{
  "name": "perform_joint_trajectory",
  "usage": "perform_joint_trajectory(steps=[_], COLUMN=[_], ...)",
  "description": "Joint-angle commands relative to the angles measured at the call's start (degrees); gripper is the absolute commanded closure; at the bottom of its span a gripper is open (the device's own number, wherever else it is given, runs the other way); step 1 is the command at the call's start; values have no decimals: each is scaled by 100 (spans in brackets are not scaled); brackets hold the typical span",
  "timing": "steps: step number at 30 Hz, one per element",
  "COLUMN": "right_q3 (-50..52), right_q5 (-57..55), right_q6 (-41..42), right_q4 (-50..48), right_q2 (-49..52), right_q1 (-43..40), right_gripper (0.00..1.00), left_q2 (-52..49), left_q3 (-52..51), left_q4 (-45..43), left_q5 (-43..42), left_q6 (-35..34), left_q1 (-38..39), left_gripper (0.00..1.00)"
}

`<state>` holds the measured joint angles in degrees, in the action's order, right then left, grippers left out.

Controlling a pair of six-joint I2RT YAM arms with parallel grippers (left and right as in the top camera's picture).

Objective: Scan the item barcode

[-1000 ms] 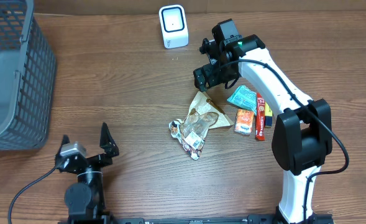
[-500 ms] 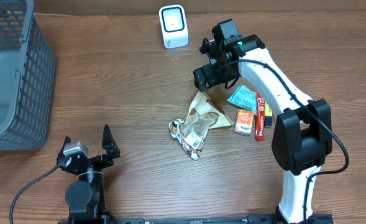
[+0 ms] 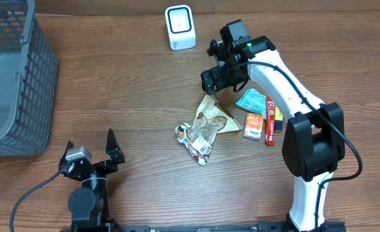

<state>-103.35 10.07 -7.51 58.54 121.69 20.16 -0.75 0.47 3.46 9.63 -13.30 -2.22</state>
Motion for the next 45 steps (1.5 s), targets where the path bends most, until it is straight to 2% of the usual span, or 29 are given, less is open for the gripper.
perform_joint_trajectory(steps=[1,28,35,45], right_q3=[24,22,22,22], right_q5=[-13,-15,-13,-15], right_q6=[0,0,0,0], right_q4=[-22,-20,-20,-17], right_q2=[20,-101,-612,-1989], right_q1=[-42,7,13,11], right_gripper=[0,0,0,0], left_q2=[55,52,50,50], left_q3=[-20,-20,-20,-20], left_q4=[-2,-2,-2,-2], left_q5=[-46,-46,-46,-46], left_q6=[109,107,109,107], left_q1=[37,37,37,37], left_gripper=[0,0,0,0])
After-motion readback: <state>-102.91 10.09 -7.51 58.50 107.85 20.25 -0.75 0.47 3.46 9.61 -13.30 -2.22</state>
